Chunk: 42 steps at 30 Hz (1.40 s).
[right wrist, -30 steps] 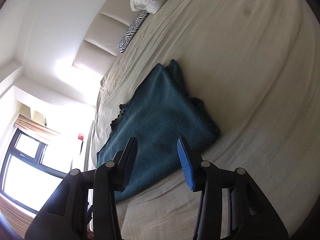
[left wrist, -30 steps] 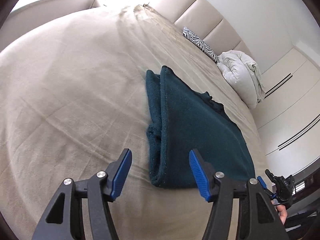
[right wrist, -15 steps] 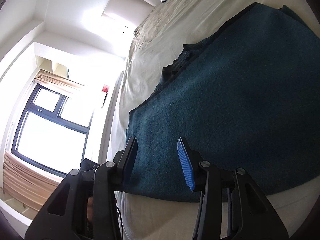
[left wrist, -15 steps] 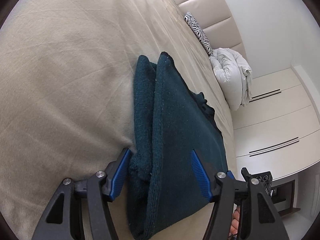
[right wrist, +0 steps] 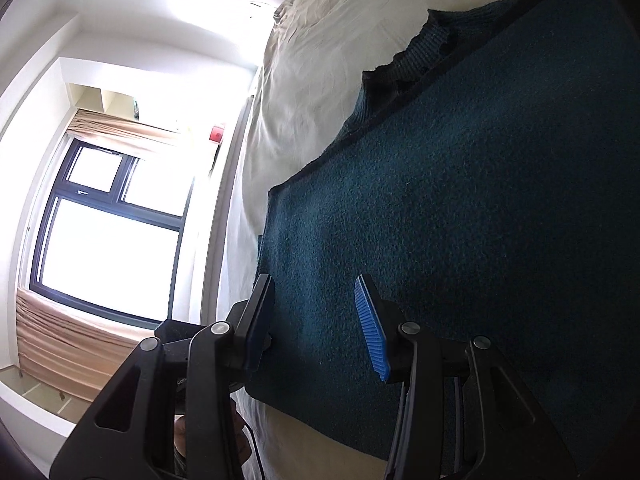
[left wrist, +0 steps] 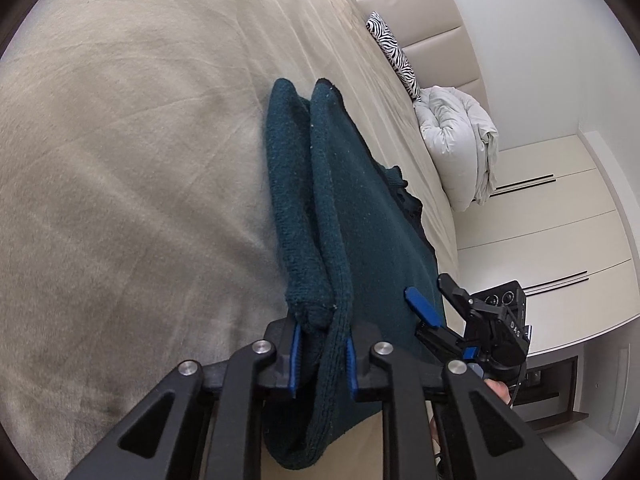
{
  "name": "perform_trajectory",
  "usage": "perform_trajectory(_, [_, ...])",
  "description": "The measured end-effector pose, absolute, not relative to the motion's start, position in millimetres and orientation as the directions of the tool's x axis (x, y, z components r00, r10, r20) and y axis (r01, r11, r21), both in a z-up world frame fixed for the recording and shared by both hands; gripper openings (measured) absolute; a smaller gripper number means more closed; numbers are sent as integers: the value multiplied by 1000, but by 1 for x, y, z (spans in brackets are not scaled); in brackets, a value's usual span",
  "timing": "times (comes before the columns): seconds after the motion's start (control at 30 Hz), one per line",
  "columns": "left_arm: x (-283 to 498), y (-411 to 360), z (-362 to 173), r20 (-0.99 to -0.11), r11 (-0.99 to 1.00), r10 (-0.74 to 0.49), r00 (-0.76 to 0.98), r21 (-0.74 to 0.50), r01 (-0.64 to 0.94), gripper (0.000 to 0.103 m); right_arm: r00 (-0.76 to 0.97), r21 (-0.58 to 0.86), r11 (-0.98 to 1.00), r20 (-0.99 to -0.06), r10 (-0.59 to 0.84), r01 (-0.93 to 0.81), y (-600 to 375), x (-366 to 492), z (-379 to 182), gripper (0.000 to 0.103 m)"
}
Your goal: Fold small clothes
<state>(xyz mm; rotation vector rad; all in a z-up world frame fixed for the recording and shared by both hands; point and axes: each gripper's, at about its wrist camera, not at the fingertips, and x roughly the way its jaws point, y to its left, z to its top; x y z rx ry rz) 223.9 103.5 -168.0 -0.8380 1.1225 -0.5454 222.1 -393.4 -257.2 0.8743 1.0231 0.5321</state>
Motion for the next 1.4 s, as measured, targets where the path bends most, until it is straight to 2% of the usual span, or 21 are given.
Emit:
perform_trajectory(0.07, [223, 105, -166, -560, 595, -745, 361, -803, -17, 17, 425, 806, 591, -547, 721, 35, -389, 231, -268, 39])
perform_trajectory(0.27, [226, 83, -130, -570, 636, -726, 386, -769, 60, 15, 437, 844, 535, -491, 754, 26, -397, 230, -279, 39])
perform_trajectory(0.43, [228, 44, -88, -576, 667, -720, 386, -728, 159, 15, 442, 917, 395, -379, 813, 59, -429, 226, -280, 39])
perform_trajectory(0.6, [236, -25, -63, -600, 691, -719, 351, -674, 261, 15, 508, 963, 257, -260, 821, 77, -493, 215, -280, 51])
perform_trajectory(0.67, [238, -60, -61, -609, 690, -723, 325, -658, 301, 15, 524, 968, 238, -243, 816, 78, -516, 212, -281, 54])
perform_trajectory(0.83, [242, -155, -68, -644, 684, -720, 258, -598, 418, 16, 507, 979, 171, -204, 838, 113, -565, 206, -297, 54])
perform_trajectory(0.97, [243, -200, -94, -704, 701, -685, 186, -568, 432, 26, 535, 987, 103, -154, 831, 123, -600, 201, -307, 54])
perform_trajectory(1.03, [237, -199, -94, -663, 665, -725, 185, -605, 439, 41, 531, 988, 100, -149, 834, 120, -604, 198, -305, 54])
perform_trajectory(1.1, [230, -196, -89, -637, 635, -751, 176, -622, 457, 48, 512, 987, 113, -156, 845, 114, -606, 197, -305, 54])
perform_trajectory(1.3, [209, -158, -64, -558, 585, -796, 234, -613, 531, 52, 476, 973, 194, -232, 848, 127, -604, 192, -299, 54])
perform_trajectory(1.4, [204, -131, -70, -573, 641, -759, 308, -578, 505, 52, 459, 961, 234, -276, 844, 147, -606, 189, -296, 54])
